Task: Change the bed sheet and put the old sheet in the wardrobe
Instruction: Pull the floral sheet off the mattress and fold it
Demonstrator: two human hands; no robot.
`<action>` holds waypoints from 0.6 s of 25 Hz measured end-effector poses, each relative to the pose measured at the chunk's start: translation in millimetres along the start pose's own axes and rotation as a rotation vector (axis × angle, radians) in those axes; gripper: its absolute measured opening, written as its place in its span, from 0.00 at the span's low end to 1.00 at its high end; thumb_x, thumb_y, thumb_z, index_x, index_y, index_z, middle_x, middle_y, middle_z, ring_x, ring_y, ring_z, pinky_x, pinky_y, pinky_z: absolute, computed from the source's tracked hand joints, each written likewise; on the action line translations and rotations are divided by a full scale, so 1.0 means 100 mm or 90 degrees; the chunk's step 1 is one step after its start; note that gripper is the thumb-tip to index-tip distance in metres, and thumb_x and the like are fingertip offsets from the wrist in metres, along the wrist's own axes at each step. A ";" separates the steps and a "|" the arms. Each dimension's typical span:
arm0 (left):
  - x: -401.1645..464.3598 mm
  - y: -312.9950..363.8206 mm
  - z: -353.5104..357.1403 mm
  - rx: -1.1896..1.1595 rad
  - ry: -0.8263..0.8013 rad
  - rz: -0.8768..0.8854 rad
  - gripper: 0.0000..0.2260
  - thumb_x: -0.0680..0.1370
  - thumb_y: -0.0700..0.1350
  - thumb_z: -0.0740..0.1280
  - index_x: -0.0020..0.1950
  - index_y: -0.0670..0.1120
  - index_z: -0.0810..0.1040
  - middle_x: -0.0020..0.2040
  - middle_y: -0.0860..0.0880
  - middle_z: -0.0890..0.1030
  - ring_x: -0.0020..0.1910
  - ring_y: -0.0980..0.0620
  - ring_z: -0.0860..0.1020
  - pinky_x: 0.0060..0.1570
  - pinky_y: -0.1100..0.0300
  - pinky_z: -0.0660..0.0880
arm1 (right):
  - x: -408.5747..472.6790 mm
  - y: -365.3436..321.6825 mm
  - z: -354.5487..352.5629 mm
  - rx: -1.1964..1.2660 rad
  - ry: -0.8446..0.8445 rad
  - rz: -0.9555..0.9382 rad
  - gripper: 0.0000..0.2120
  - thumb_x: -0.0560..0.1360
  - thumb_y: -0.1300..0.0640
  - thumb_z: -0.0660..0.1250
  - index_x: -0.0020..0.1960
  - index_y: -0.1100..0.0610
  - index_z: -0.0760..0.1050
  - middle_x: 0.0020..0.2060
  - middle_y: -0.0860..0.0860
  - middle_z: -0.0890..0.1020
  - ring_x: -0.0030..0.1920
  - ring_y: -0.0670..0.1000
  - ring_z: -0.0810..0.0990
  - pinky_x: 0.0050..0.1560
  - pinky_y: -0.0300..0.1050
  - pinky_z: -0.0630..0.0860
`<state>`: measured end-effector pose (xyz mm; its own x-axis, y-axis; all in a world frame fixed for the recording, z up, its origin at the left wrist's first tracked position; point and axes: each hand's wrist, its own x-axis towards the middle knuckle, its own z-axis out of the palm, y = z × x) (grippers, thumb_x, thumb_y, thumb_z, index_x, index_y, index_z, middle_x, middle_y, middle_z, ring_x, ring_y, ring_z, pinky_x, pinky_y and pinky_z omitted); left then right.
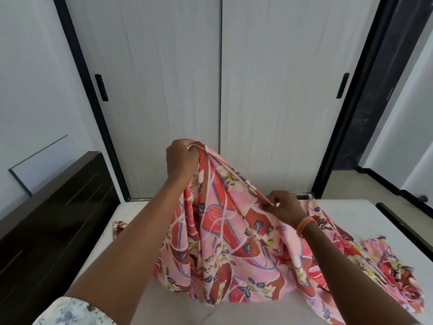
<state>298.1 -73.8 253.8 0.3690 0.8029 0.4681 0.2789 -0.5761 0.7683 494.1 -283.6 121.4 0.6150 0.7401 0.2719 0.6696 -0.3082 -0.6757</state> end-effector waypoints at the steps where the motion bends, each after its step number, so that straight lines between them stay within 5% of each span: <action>1: 0.01 0.00 -0.01 -0.008 0.006 0.000 0.15 0.77 0.38 0.60 0.48 0.46 0.87 0.40 0.49 0.85 0.39 0.54 0.81 0.34 0.72 0.69 | -0.04 -0.04 -0.01 0.100 -0.095 0.027 0.14 0.62 0.53 0.77 0.29 0.57 0.73 0.26 0.54 0.76 0.29 0.48 0.70 0.32 0.46 0.67; 4: 0.03 0.03 -0.03 -0.012 0.011 -0.012 0.14 0.77 0.38 0.60 0.47 0.44 0.87 0.40 0.48 0.85 0.40 0.52 0.82 0.34 0.69 0.71 | -0.16 -0.19 0.08 0.385 -0.276 0.142 0.12 0.63 0.52 0.72 0.29 0.55 0.72 0.26 0.50 0.70 0.28 0.46 0.64 0.30 0.41 0.61; 7: 0.07 0.03 -0.03 -0.005 0.008 -0.017 0.15 0.77 0.38 0.59 0.50 0.43 0.86 0.43 0.48 0.85 0.42 0.50 0.82 0.37 0.67 0.72 | -0.19 -0.25 0.23 0.514 -0.289 0.224 0.10 0.72 0.55 0.65 0.34 0.57 0.70 0.32 0.52 0.72 0.33 0.50 0.68 0.34 0.43 0.66; 9: 0.07 0.04 -0.03 -0.006 0.009 -0.019 0.15 0.77 0.37 0.59 0.50 0.43 0.86 0.44 0.47 0.85 0.43 0.50 0.82 0.40 0.64 0.74 | -0.17 -0.24 0.29 0.420 -0.271 0.198 0.02 0.74 0.61 0.66 0.43 0.59 0.75 0.39 0.53 0.80 0.40 0.51 0.76 0.42 0.43 0.74; 11: 0.06 0.03 -0.05 -0.013 0.013 -0.025 0.15 0.77 0.37 0.59 0.50 0.44 0.86 0.44 0.48 0.85 0.42 0.51 0.82 0.40 0.64 0.75 | -0.16 -0.26 0.31 0.286 -0.250 0.159 0.06 0.73 0.63 0.71 0.49 0.59 0.75 0.44 0.53 0.81 0.43 0.51 0.79 0.45 0.40 0.75; 15: 0.04 -0.03 -0.11 0.005 0.016 -0.035 0.14 0.80 0.39 0.59 0.52 0.43 0.85 0.45 0.47 0.85 0.42 0.51 0.81 0.35 0.68 0.72 | -0.09 -0.26 0.16 0.220 -0.089 0.083 0.12 0.68 0.68 0.75 0.37 0.57 0.73 0.30 0.47 0.75 0.31 0.44 0.71 0.33 0.36 0.69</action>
<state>289.1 -66.8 258.2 0.3310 0.8368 0.4362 0.3049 -0.5323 0.7898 464.0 -272.9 125.4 0.6073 0.7895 0.0887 0.3951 -0.2032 -0.8959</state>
